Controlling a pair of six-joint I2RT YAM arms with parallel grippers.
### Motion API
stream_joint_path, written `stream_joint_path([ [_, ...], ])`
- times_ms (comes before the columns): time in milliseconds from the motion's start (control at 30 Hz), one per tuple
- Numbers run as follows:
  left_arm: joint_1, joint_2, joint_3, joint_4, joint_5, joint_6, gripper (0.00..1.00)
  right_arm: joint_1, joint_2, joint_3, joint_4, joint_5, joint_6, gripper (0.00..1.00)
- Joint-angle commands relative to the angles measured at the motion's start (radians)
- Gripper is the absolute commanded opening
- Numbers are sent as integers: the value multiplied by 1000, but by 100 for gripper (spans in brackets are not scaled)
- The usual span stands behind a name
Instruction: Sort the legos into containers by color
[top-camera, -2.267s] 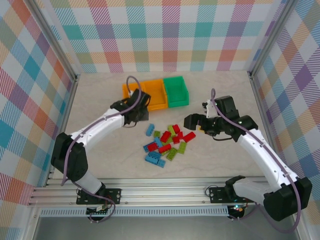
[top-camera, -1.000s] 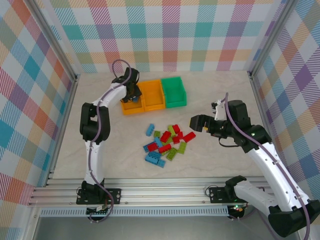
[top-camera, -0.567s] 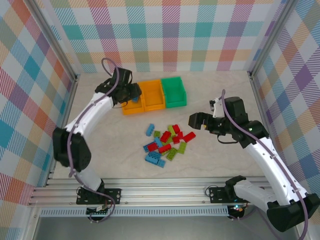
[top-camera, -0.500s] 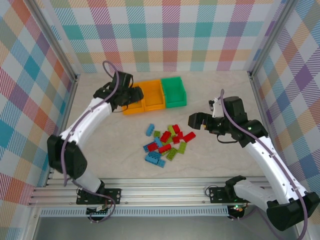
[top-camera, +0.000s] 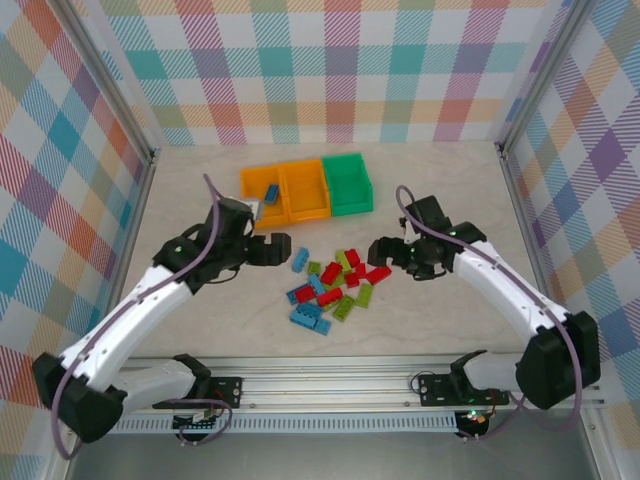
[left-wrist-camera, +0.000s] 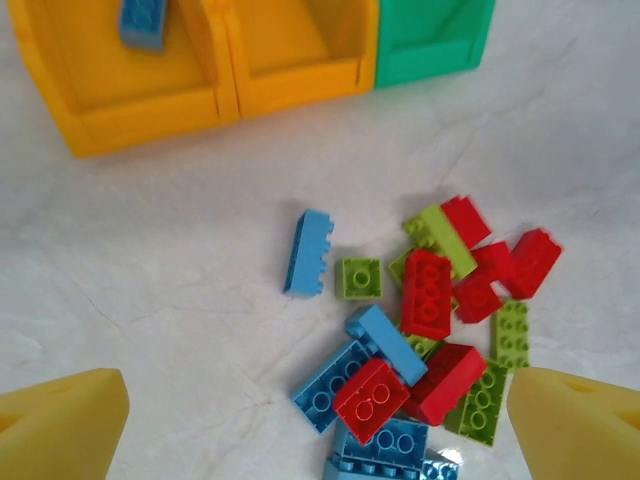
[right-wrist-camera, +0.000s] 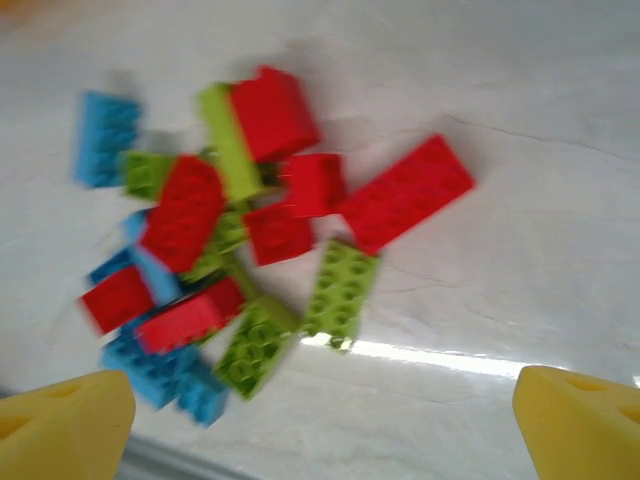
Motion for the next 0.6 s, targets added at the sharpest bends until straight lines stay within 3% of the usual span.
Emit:
stream_joint_path([
  [0, -5, -74, 30, -10, -39, 141, 100, 2, 69, -22, 45, 120, 226, 97],
  [100, -5, -113, 28, -3, -3, 252, 100, 2, 137, -32, 91, 118, 354, 92],
  [167, -5, -131, 25, -18, 80, 350, 100, 3, 162, -52, 140, 127, 418, 86],
  [233, -5, -143, 24, -50, 188, 455, 100, 3, 188, -56, 176, 130, 472, 87],
  [400, -17, -172, -20, -96, 360, 672, 100, 31, 327, 65, 102, 174, 530, 89],
  [567, -57, -209, -94, -58, 453, 794, 100, 64, 460, 162, 41, 204, 553, 78],
])
